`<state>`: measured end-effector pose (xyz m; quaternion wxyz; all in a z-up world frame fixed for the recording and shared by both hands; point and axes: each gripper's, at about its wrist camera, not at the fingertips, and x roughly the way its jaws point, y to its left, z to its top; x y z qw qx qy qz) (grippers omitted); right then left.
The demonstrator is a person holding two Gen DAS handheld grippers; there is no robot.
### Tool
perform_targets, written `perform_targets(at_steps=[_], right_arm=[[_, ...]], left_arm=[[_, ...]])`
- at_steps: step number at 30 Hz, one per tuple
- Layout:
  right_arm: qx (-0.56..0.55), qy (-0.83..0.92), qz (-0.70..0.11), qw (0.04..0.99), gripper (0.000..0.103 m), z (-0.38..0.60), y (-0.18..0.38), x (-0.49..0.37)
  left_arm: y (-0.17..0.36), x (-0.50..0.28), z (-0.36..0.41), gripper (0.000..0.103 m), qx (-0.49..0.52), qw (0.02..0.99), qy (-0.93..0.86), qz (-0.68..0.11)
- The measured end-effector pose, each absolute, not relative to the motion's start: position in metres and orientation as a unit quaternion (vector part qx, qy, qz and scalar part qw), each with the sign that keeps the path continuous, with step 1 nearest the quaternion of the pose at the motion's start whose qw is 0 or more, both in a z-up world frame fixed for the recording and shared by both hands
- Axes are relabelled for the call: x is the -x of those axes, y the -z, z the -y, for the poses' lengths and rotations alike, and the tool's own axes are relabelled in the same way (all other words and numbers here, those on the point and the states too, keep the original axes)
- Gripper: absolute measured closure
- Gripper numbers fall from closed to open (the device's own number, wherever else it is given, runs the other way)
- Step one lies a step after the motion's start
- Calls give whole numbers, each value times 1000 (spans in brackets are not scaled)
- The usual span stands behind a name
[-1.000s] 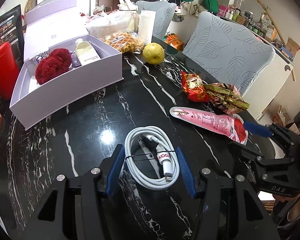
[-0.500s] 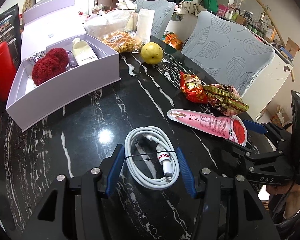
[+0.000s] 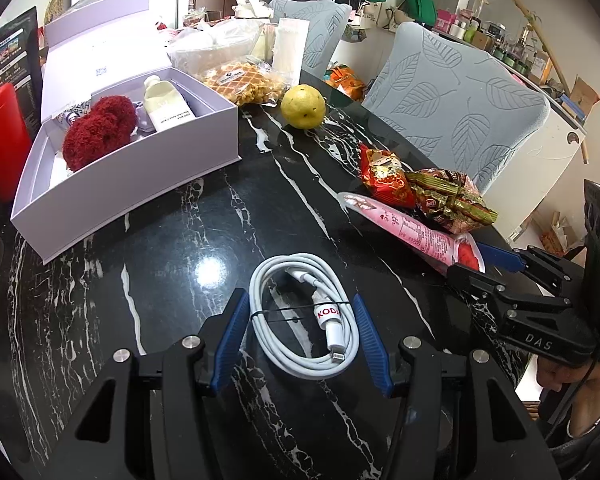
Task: Organize soft objects
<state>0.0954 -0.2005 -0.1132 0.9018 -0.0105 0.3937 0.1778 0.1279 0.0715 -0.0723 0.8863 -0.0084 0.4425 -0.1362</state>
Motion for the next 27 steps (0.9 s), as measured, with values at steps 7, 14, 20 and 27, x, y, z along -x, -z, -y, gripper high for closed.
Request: perform_targets(at_steps=[7,14,20,27], right_arm=[[-17,-192,-400,896,41,205,112,-96],[-69,-213,-405,887,43,217,112,-96],[-98,-218,-407,881,75,220,115,-103],[-114,-235,-410,874,101,213,121,-104]], left_arm=[[72,-126,-72,50,9,886,136,-442],[70,-126,-71,50,9,887,137,-440],[70,-127,-68,50,9,887,139,-441],[70,-128,-73,50,13,887,130,-442]])
